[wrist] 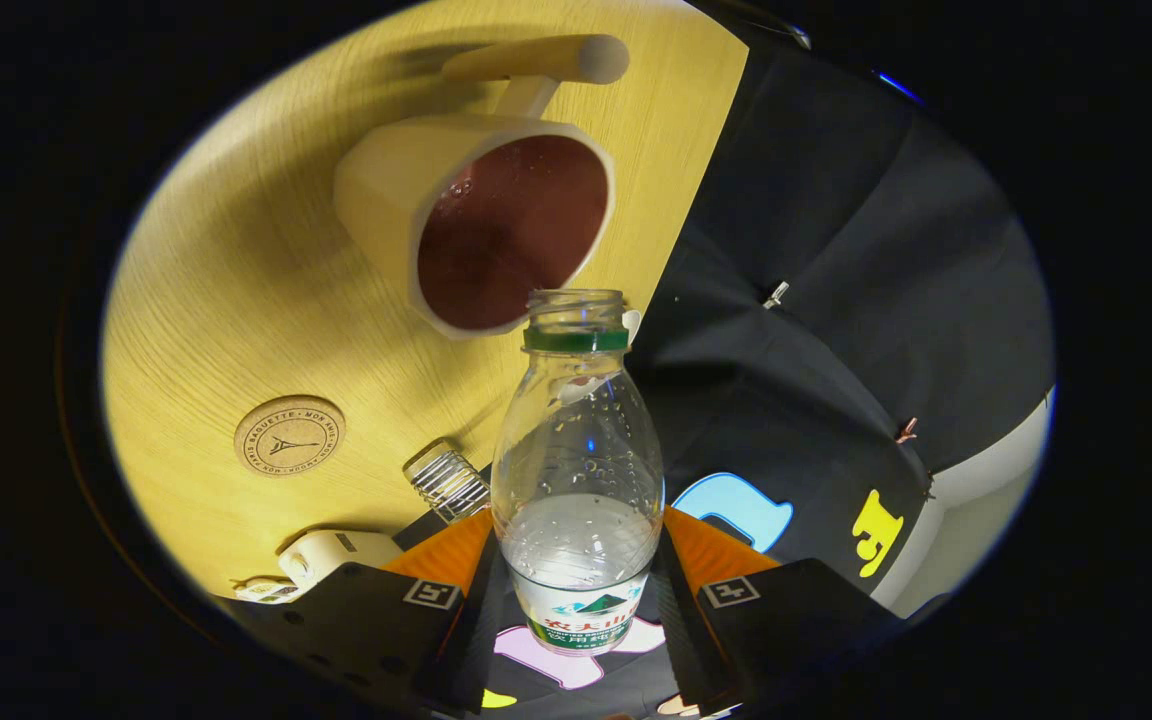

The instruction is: Take the bottle from table, then pour the juice into the cup, finally place the bottle on the coaster

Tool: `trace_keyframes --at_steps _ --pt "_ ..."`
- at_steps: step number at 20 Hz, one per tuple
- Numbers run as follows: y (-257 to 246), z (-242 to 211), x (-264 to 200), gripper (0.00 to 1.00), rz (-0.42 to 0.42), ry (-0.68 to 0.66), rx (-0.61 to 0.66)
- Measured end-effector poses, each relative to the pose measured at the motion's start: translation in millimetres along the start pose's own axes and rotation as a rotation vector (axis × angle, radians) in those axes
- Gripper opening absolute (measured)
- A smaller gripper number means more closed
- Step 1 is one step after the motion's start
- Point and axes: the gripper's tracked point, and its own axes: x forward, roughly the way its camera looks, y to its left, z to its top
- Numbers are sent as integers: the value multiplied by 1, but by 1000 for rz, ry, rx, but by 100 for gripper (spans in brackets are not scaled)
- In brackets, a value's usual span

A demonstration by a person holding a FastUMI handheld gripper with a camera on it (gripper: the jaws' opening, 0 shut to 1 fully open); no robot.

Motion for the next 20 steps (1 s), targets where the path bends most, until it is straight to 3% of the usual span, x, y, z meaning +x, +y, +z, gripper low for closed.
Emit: trace_keyframes --at_steps 14,17,20 --pt "5 -5 -2 72 28 34 45" --pt "17 -16 -14 72 85 76 208" --pt "24 -21 -28 73 147 127 470"
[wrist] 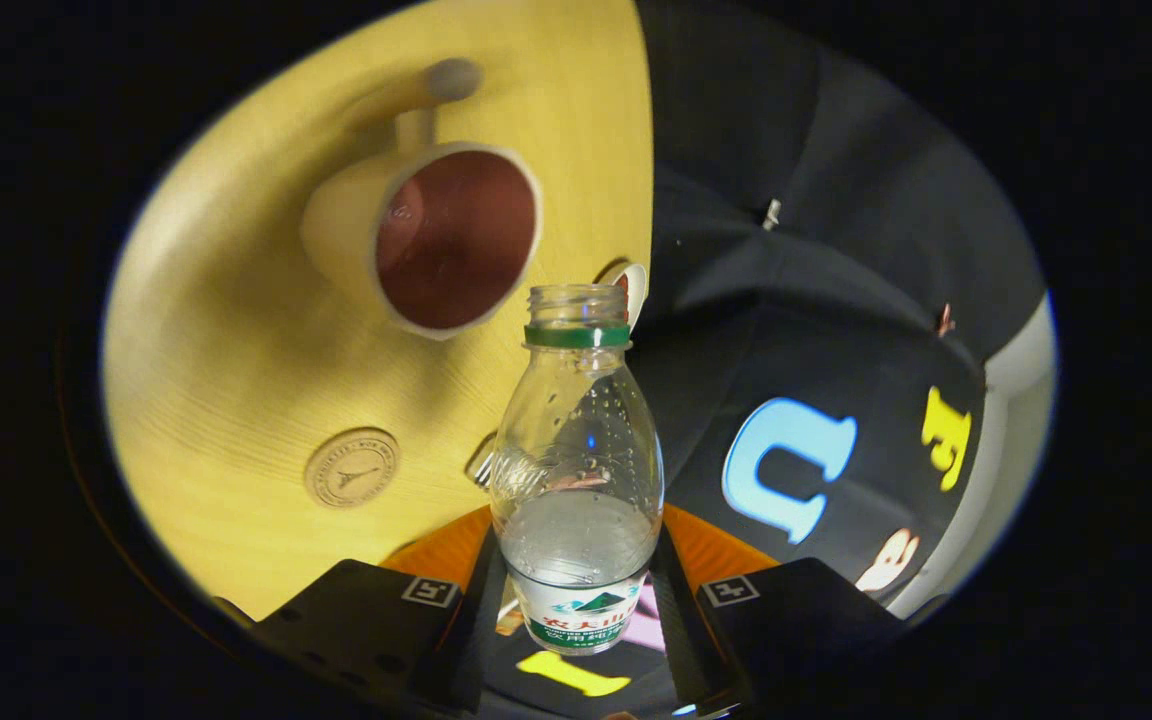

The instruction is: Take the bottle from table, then pour the juice into the cup, finally place the bottle on the coaster

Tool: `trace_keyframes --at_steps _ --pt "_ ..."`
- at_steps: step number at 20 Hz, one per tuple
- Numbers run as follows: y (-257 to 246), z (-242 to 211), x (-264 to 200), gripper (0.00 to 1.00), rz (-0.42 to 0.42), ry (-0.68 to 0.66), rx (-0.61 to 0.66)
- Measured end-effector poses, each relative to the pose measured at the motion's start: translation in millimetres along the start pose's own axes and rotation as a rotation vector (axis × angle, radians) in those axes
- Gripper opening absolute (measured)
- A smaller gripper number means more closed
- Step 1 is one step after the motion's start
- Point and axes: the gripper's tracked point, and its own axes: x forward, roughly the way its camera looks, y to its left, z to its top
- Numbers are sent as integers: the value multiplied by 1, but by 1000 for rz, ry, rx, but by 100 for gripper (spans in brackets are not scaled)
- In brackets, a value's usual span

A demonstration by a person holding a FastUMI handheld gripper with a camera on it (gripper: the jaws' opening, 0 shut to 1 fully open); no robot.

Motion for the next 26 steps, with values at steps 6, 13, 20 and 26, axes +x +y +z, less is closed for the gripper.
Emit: trace_keyframes --at_steps 6,13,20,26 --pt "1 -24 -20 73 74 52 499" --pt "-12 -45 -23 73 141 -32 1161" --pt "-20 -73 4 73 108 -180 1683" --pt "9 -90 40 73 100 -237 1902"
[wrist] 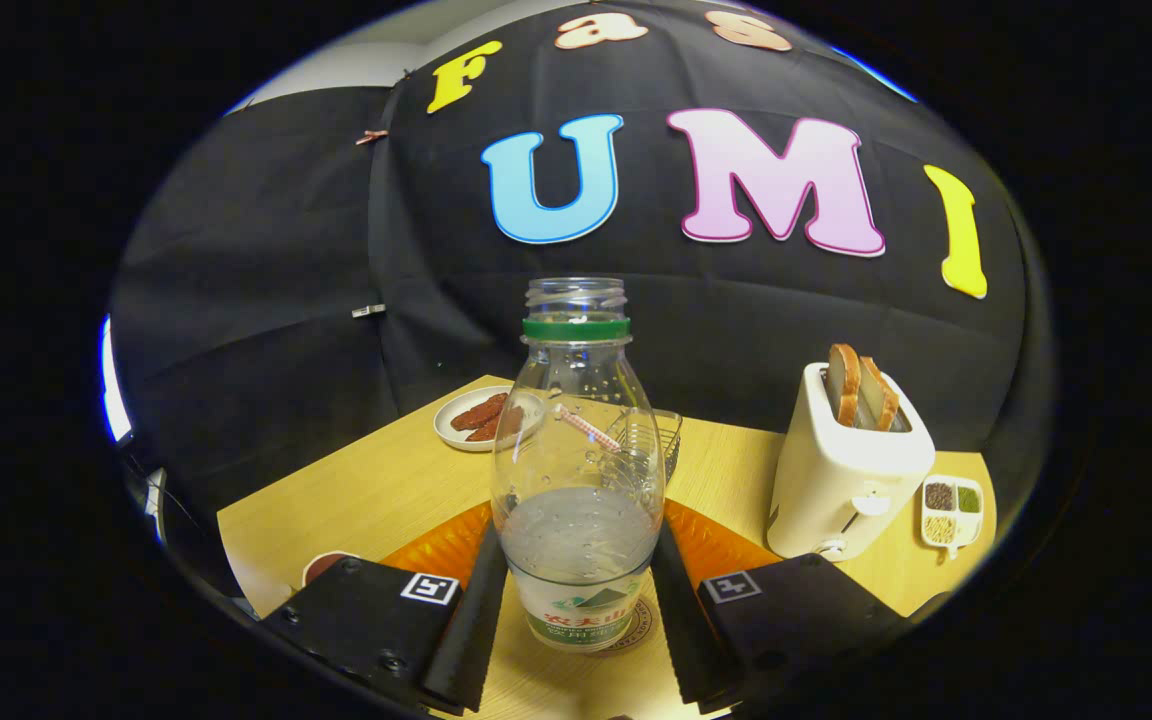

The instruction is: Take the bottle from table, then pour the juice into the cup, finally place the bottle on the coaster

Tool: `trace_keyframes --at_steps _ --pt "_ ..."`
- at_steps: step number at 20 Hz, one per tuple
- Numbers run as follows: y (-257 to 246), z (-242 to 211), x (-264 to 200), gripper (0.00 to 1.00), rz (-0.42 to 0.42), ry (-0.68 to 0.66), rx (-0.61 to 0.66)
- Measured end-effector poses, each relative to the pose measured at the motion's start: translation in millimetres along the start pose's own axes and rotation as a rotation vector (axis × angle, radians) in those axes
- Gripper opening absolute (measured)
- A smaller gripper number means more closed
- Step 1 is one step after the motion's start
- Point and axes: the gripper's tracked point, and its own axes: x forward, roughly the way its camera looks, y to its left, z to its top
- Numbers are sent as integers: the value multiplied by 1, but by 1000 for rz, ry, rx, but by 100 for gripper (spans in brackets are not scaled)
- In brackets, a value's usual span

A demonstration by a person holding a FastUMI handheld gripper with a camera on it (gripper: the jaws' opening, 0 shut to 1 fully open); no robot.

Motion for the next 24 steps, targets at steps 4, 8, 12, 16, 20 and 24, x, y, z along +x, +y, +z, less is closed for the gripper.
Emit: trace_keyframes --at_steps 4,8,12,16,20,24 --pt "-10 -15 12 73 -10 -33 24" --pt "-13 -30 24 74 -30 -38 -28" --pt "-15 -34 27 74 -44 -74 -76" --pt "-20 -42 31 75 -62 -79 -69" --pt "-20 -48 32 77 -65 -77 -37" --pt "-15 -62 30 80 -58 -47 -80"
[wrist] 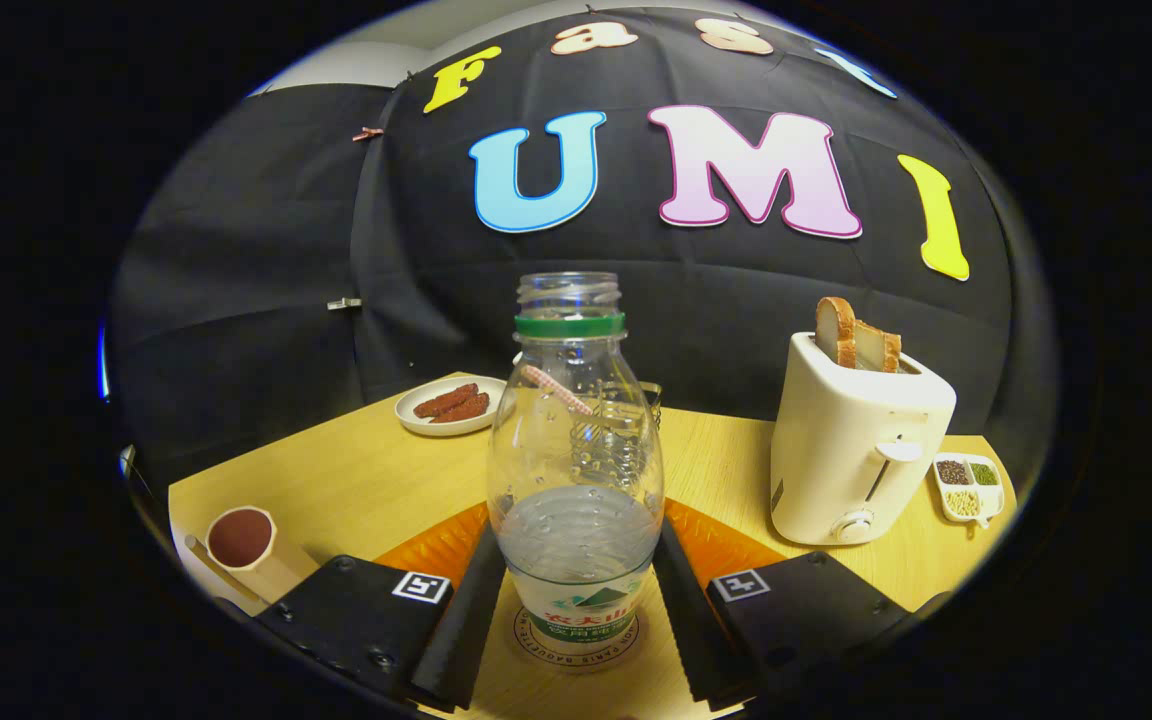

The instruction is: Take the bottle from table, then pour the juice into the cup, finally place the bottle on the coaster

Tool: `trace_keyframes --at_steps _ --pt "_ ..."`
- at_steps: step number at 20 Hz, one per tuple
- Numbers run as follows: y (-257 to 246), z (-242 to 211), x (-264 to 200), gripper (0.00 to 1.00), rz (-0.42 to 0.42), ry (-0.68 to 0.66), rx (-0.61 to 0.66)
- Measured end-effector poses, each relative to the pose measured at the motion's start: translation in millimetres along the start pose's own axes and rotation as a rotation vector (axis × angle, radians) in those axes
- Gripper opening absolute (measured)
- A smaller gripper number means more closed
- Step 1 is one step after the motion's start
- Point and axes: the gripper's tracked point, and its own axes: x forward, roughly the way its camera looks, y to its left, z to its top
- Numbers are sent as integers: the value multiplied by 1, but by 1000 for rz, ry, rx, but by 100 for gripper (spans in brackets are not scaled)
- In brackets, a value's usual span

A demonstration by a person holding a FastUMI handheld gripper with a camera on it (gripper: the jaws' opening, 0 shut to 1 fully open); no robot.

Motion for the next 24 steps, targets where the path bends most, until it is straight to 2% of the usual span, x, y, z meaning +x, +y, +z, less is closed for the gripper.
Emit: trace_keyframes --at_steps 2,4,5,6,12,16,18,20,24 --pt "-2 -5 -3 80 -15 11 -19" --pt "-2 -1 -5 88 -19 -2 -17" --pt "-3 0 -5 95 -24 -4 -16" --pt "-6 1 -5 97 -33 -3 -19" --pt "-6 0 -19 98 -51 5 3" --pt "-5 4 -33 98 -60 -3 -48" --pt "-1 11 -41 98 -59 -10 -34" --pt "-1 24 -54 98 -66 -23 -27" --pt "-9 74 -100 98 -131 -106 -111"
